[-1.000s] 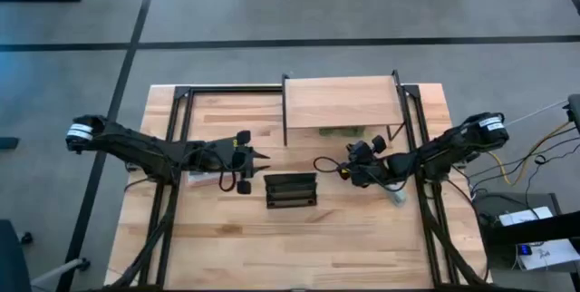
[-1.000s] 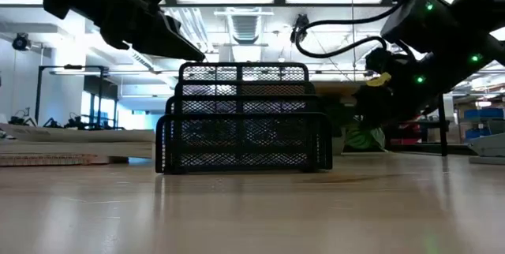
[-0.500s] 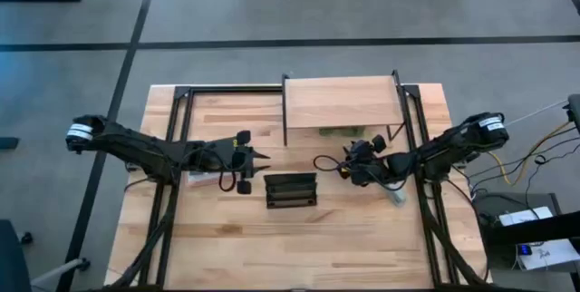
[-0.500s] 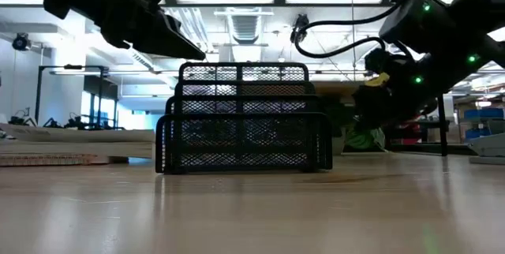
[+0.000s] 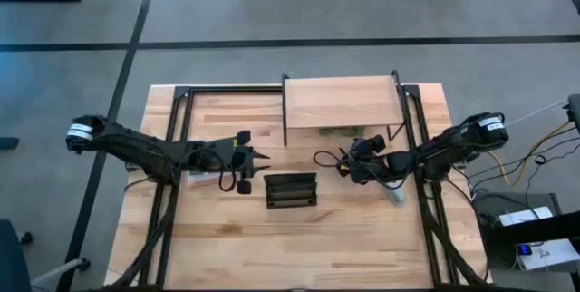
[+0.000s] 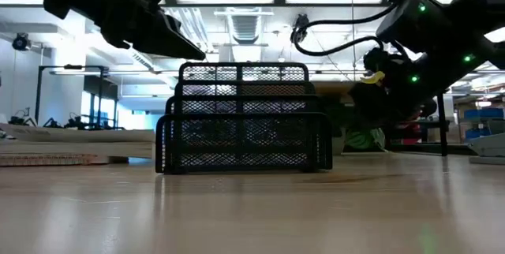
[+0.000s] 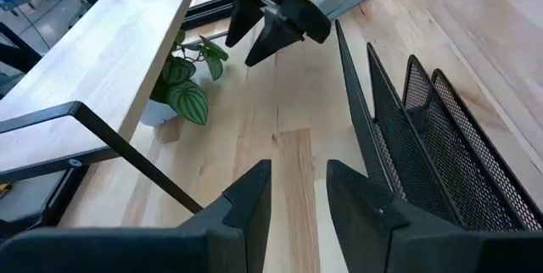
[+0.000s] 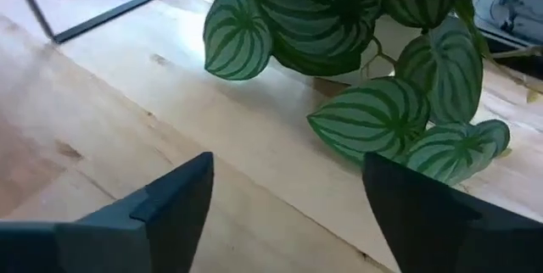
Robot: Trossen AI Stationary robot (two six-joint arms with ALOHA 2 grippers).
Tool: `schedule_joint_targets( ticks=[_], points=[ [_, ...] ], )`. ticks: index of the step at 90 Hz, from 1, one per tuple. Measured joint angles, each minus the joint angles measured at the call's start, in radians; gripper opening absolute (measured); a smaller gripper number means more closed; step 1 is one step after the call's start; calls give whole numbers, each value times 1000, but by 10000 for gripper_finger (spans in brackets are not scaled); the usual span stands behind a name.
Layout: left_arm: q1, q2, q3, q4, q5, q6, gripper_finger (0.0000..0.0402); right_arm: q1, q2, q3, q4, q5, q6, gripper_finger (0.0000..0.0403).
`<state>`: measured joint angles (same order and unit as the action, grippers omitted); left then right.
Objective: Stock shelves
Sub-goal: Move the white vase plant to the middle right of the table
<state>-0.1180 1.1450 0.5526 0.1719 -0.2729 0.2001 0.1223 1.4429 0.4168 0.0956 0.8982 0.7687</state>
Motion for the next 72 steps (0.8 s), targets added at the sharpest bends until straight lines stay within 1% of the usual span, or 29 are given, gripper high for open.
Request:
schedule_joint_targets(
  ticks=[16, 43, 52, 72],
  points=[
    [0, 0, 0, 0, 0, 0, 98, -6, 0, 0, 0, -3, 35, 347],
    [0, 0, 0, 0, 0, 0, 98, -27, 0, 0, 0, -25, 72, 393],
    [0, 0, 0, 0, 0, 0, 98, -36, 0, 0, 0, -42, 77, 398],
    [0, 0, 0, 0, 0, 0, 98, -36, 0, 0, 0, -42, 77, 399]
  ],
)
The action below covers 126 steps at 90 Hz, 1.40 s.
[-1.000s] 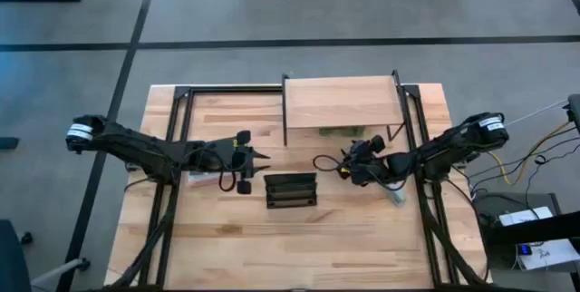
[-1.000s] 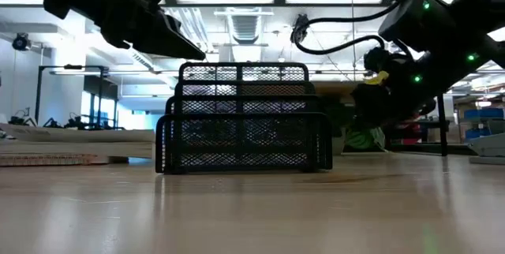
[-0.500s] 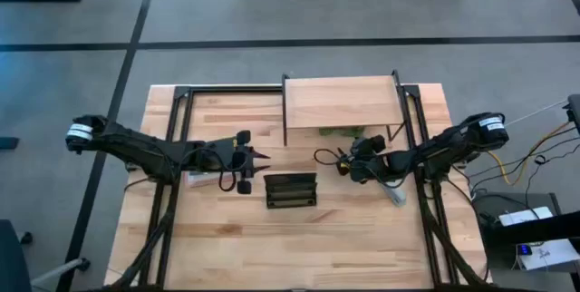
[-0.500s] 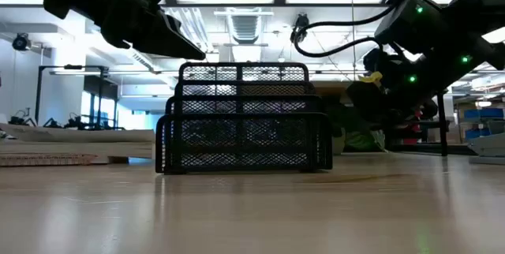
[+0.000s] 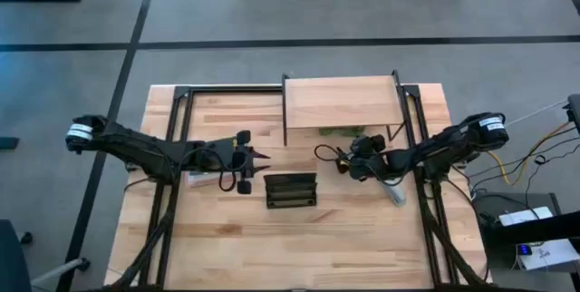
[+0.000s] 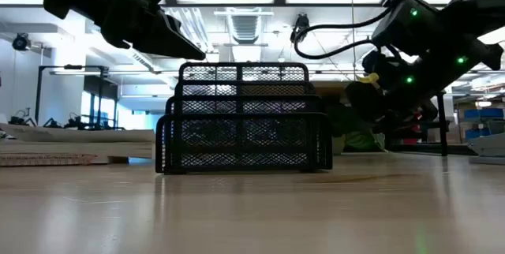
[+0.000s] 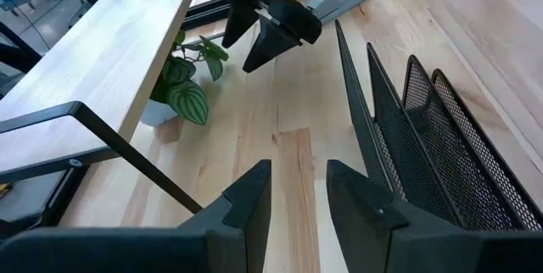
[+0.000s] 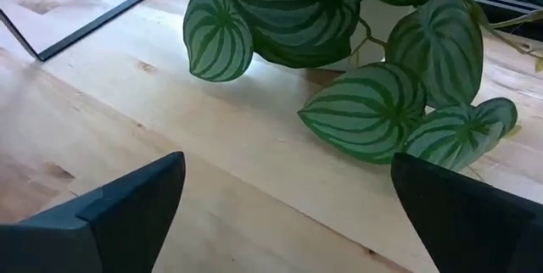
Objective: Stock shelves
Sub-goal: Move the white vase plant to the middle right of the table
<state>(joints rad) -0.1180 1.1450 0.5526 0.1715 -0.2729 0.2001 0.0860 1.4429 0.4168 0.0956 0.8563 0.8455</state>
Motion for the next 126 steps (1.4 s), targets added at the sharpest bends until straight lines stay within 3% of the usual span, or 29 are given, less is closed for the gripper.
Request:
schedule_joint_targets(
  ticks=[83, 126],
  points=[
    [0, 0, 0, 9, 2, 18, 98, 1, 1, 0, 53, -45, -7, 400],
    [0, 0, 0, 5, 2, 19, 98, -27, 288, 63, 157, -10, 70, 400]
  ],
)
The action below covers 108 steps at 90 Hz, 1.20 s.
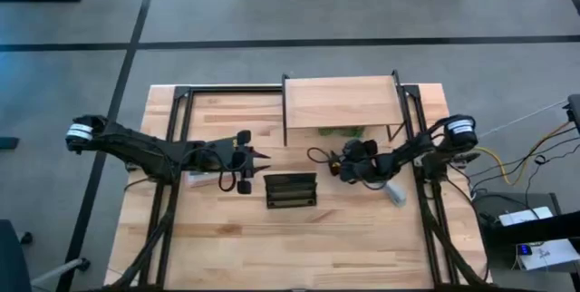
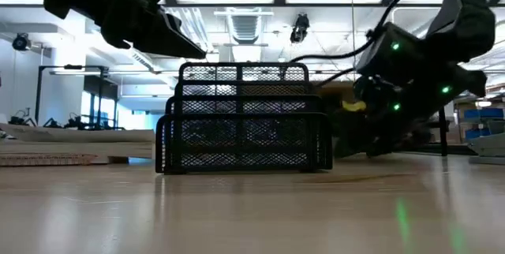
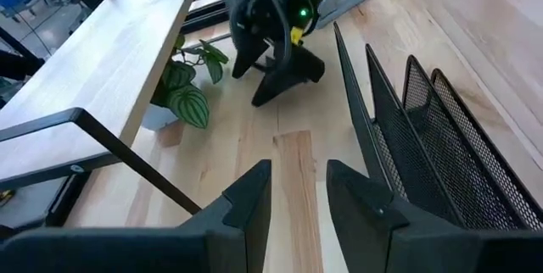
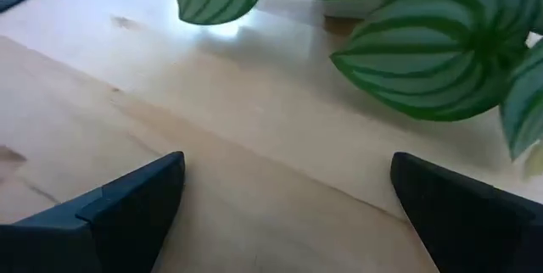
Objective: Stock shelves
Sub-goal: Move the white vase plant to the middle right of the table
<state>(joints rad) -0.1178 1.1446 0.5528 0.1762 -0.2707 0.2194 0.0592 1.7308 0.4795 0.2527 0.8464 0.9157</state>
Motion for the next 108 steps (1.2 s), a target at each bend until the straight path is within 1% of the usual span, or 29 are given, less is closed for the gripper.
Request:
schedule_joint_targets(
  ticks=[17, 44, 59, 90, 99, 108],
  points=[
    [0, 0, -2, 5, 0, 1, 98, -23, 36, 44, -4, 3, 12, 400],
    [0, 0, -3, 8, 0, 15, 98, -83, 36, 49, 3, -24, 19, 400],
    [0, 0, -3, 9, 0, 26, 98, -90, 38, 48, 2, -6, -16, 400],
    [0, 0, -3, 16, 0, 35, 98, -146, 43, 46, 29, 3, -83, 400],
    [0, 0, -3, 16, 0, 35, 98, -165, 79, 46, 85, 25, -109, 400],
    [0, 0, -3, 17, 0, 35, 98, -183, 140, 50, 191, 52, -154, 400]
  ],
)
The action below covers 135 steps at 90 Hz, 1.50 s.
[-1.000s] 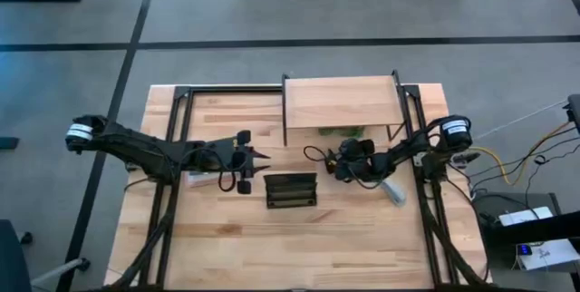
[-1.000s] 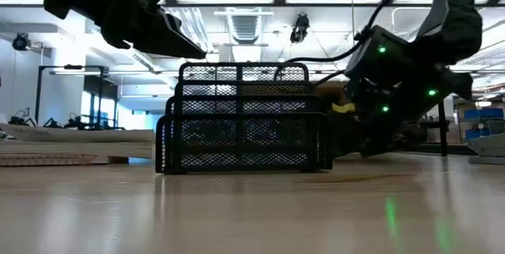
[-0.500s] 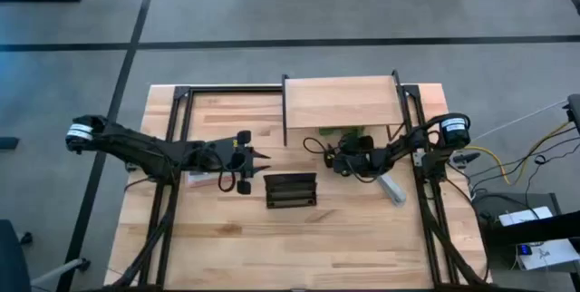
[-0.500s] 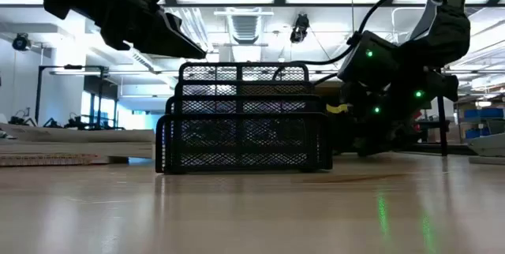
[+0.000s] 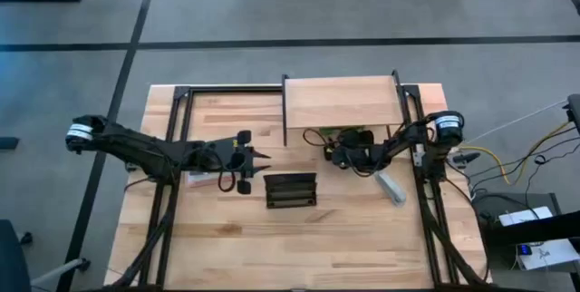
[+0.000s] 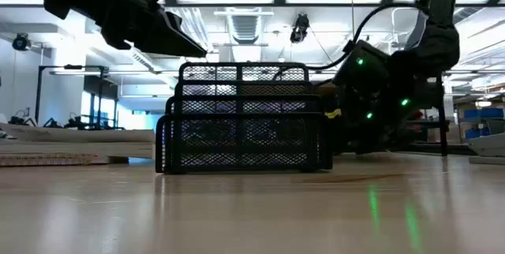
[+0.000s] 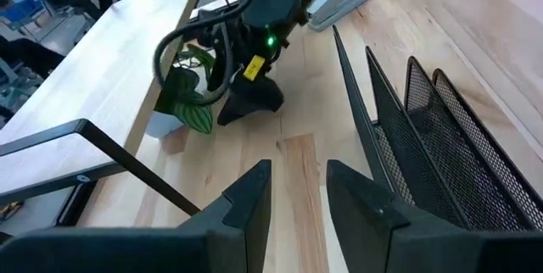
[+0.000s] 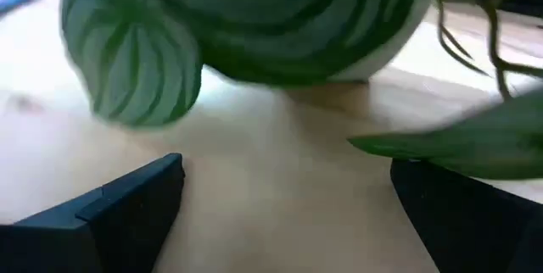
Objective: Stock shelves
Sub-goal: Move the white vase plant to the middle right of the table
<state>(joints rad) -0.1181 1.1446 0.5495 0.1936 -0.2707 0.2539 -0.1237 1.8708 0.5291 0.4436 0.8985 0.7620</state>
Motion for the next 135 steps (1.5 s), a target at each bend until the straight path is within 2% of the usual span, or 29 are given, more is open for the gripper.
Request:
schedule_joint_targets(
  ticks=[17, 38, 89, 116, 135],
  points=[
    [1, 0, 0, -1, 0, 0, 98, -13, 75, 18, 118, 83, -87, 400],
    [2, 0, 0, -1, 0, 1, 98, -23, 95, 37, 121, 116, -81, 400],
    [2, 0, 0, -1, 0, 3, 98, -161, 98, 39, 149, 122, -71, 400],
    [2, 0, 0, -1, 0, 3, 98, -176, 99, 58, 155, 103, -127, 400],
    [2, 0, 0, -1, 0, 3, 98, -186, 186, 116, 194, 109, -108, 400]
  ],
)
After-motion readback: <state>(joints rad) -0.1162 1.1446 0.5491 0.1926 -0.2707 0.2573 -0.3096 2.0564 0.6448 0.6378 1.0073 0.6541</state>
